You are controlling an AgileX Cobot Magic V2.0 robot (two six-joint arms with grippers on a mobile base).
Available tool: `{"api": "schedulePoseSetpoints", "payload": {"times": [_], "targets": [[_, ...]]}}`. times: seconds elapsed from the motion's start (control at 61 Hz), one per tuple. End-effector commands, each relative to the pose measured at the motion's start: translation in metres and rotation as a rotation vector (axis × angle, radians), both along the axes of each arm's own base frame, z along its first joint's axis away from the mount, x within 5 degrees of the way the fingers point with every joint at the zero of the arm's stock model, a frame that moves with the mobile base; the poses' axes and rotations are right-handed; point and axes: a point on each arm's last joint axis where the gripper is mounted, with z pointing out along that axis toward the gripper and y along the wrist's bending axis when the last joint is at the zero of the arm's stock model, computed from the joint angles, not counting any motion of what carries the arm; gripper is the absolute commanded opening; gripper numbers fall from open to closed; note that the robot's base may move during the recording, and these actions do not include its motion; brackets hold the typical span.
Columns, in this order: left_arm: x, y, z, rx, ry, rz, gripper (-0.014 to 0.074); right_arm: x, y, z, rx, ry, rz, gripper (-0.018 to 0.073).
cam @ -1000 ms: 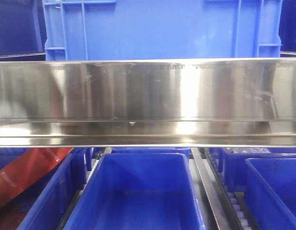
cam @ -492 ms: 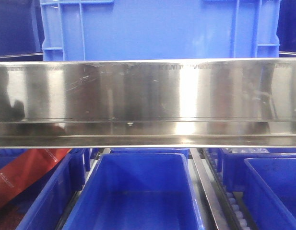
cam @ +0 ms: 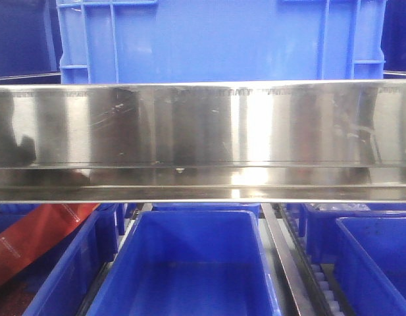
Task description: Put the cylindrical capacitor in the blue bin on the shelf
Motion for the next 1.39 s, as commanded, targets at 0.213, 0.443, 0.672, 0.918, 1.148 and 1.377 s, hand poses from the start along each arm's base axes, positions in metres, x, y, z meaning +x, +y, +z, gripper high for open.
{"api": "schedulePoseSetpoints", "payload": {"times": [0.213,0.443,0.672,0.918,1.148,1.377], "targets": [[-0.001,0.0,0.003,-0.005,-0.03,-0.007,-0.0111,-0.001,-0.001,0.002,-0.009,-0.023,-0.009,-0.016],[-0.001,0.0,0.003,-0.005,-0.03,-0.007,-0.0111,0.0,-0.001,0.001,-0.018,-0.026,-0.015,-0.016],[-0.001,0.0,0.003,-0.005,-0.03,-0.007,-0.0111,0.008,-0.006,-0.017,0.036,-0.035,-0.126,-0.016],[-0.001,0.0,0.003,-0.005,-0.03,-0.007,-0.0111,0.002,-0.012,-0.069,0.087,-0.048,-0.231,-0.016],[-0.001,0.0,0.003,-0.005,-0.03,-0.007,-0.0111,0.007,-0.013,-0.128,0.084,0.01,-0.255,-0.016],[-0.001,0.0,0.003,-0.005,-0.03,-0.007,-0.0111,0.011,-0.015,-0.144,0.085,-0.003,-0.268,-0.016]]}}
